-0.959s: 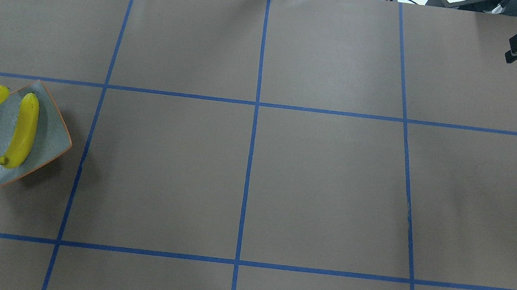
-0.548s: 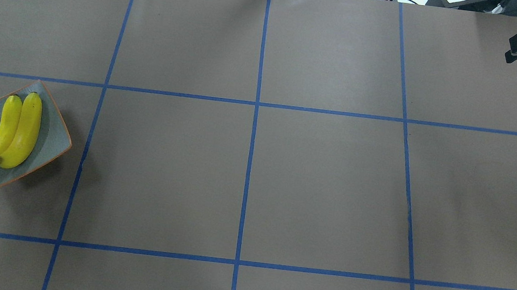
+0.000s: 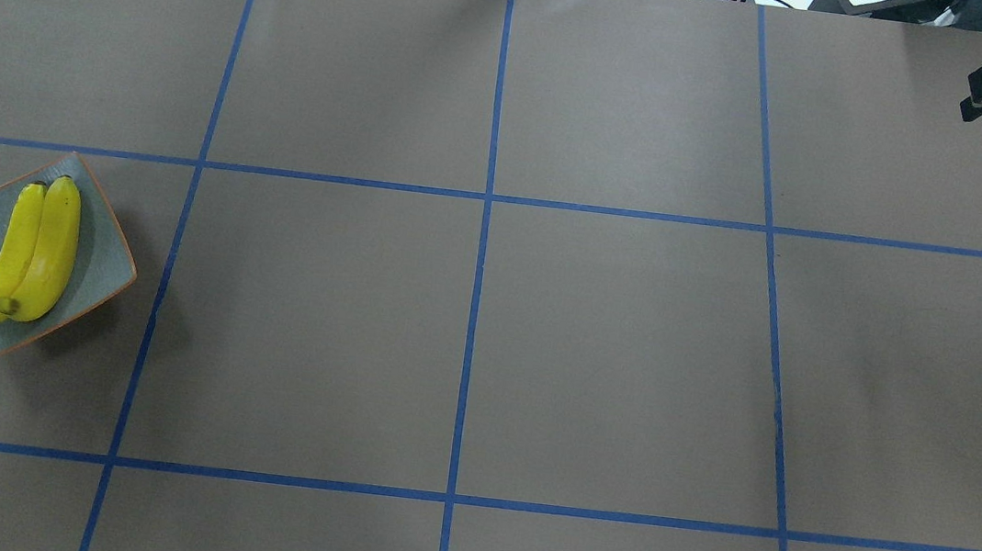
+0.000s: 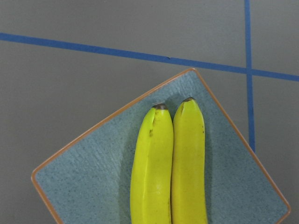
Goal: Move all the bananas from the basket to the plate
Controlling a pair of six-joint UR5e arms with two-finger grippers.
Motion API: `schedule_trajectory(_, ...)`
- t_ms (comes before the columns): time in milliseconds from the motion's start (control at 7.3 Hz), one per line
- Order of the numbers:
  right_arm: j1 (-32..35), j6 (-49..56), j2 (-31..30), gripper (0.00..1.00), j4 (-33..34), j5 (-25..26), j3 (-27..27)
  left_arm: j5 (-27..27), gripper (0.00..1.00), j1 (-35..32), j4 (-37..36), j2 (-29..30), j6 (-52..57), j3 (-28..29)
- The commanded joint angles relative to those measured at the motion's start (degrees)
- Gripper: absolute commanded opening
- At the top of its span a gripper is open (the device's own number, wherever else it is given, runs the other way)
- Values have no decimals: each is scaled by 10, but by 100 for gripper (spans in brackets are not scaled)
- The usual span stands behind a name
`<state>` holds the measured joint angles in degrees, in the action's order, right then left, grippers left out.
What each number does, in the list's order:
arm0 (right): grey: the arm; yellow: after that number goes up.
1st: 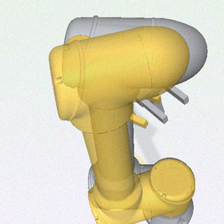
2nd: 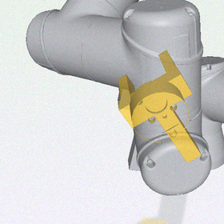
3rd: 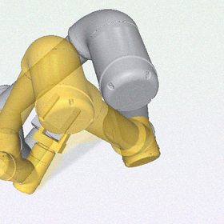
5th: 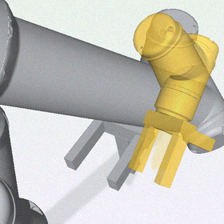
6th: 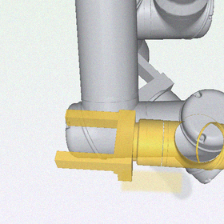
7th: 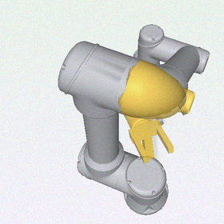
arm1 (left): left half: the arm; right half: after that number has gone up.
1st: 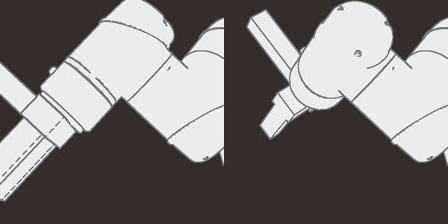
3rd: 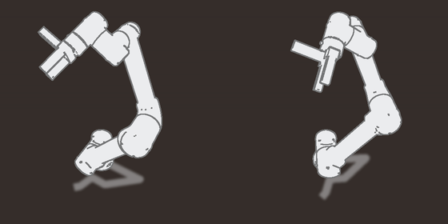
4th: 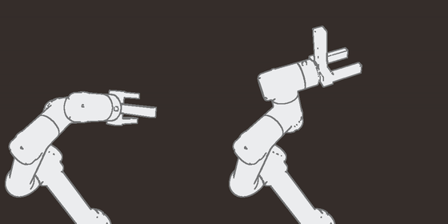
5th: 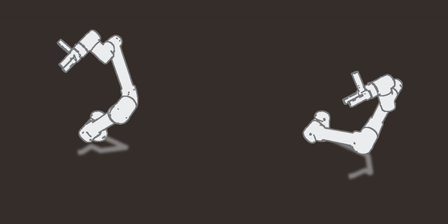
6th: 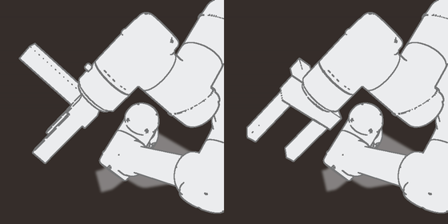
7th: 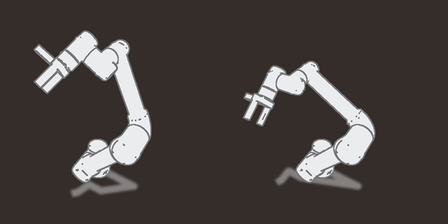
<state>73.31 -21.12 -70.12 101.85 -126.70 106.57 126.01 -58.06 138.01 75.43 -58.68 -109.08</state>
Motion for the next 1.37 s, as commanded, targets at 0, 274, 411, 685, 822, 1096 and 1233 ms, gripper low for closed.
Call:
schedule_trajectory(0, 17, 55, -26, 100, -3, 0, 0, 3, 100, -4, -3, 6, 0, -14)
schedule_trajectory(274, 63, 171, -79, 100, -3, -2, 0, 1, 100, -4, -2, 9, 1, -15)
schedule_trajectory(411, 82, 217, -105, 100, -3, -3, 0, 1, 100, -4, -1, 10, 1, -15)
schedule_trajectory(685, 117, 315, -162, 100, -9, -13, -4, -1, 100, -4, 1, 10, 1, -15)
schedule_trajectory(822, 131, 338, -195, 100, -50, -20, -19, -1, 100, -4, 1, 10, 1, -16)
schedule_trajectory(1096, 164, 373, -250, 100, -185, -85, -108, -2, 100, -5, 2, 9, 1, -19)
schedule_trajectory(1233, 176, 389, -261, 100, -242, -95, -162, -3, 100, -5, 2, 9, 1, -21)
